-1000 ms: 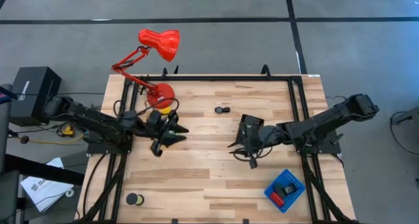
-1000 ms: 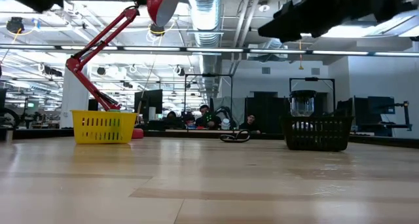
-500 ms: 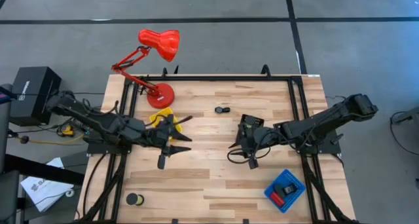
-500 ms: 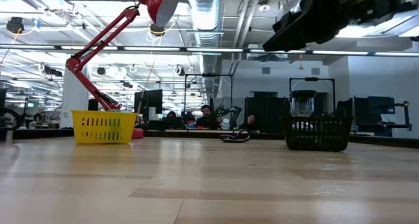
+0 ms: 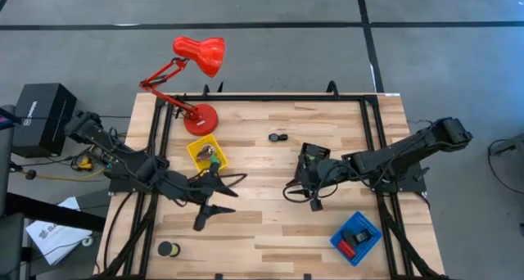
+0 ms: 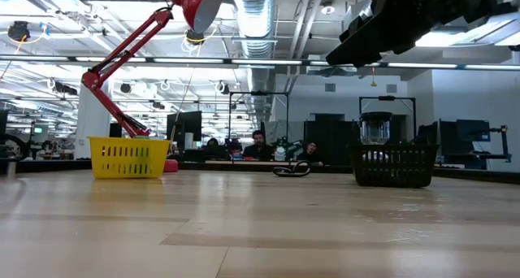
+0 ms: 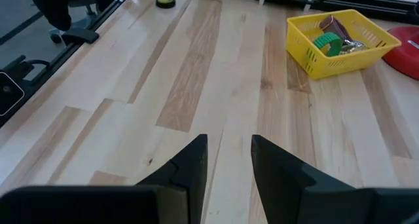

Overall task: Pick & Place Office items
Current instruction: Move the green hourglass to the center of the table

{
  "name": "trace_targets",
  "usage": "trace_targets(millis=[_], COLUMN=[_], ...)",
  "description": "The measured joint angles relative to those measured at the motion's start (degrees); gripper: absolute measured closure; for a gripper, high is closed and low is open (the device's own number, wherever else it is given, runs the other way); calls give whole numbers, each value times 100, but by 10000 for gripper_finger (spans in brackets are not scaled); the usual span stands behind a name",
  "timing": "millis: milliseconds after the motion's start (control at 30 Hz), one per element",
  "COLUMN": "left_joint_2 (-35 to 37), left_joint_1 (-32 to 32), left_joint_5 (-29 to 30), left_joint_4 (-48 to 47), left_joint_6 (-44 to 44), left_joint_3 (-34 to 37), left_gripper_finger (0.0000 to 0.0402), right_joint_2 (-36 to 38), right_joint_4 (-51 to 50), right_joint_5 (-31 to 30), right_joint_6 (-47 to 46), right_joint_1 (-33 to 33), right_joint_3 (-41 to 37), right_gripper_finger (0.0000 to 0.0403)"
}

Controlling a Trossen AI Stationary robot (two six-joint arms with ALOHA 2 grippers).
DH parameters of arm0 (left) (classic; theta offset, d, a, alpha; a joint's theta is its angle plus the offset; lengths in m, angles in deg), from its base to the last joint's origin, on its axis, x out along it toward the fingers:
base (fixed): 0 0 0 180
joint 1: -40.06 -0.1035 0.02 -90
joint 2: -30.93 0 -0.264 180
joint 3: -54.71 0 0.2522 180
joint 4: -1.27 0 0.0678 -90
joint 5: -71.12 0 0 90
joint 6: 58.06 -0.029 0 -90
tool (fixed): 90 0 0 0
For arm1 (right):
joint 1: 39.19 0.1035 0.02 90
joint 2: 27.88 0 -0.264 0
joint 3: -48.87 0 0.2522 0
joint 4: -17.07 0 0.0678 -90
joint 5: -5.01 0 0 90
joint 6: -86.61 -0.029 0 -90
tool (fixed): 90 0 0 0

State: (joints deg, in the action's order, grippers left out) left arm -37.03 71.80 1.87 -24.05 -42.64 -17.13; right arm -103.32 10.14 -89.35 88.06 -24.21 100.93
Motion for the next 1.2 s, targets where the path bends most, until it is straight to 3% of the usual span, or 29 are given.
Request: trace_targets(millis=[200, 400, 700, 900, 1200], left_joint_2=[-386, -824, -1542, -1903, -2261], left_joint_1=[16, 100, 702, 1210, 1665], left_joint_5=[-6, -397, -2384, -2575, -3017], left_joint_4=[-1640, -3432, -5651, -5841, -5791], left_joint_6=[340, 1938, 5006, 6356, 7423], left_joint_3=[-1224, -1625, -1531, -1529, -1529], left_gripper_finger=[214, 213, 216, 189, 127], right_joint_2=[0, 0, 0, 0, 0], right_joint_4=[43, 37, -300, -365, -365], right_joint_5=[0, -2, -2, -2, -4], right_joint_6=[1, 0, 0, 0, 48], right_joint_1=[-42, -66, -39, -39, -83], right_joint_3=[0, 0, 0, 0, 0], right_gripper_finger=[294, 294, 294, 294, 294])
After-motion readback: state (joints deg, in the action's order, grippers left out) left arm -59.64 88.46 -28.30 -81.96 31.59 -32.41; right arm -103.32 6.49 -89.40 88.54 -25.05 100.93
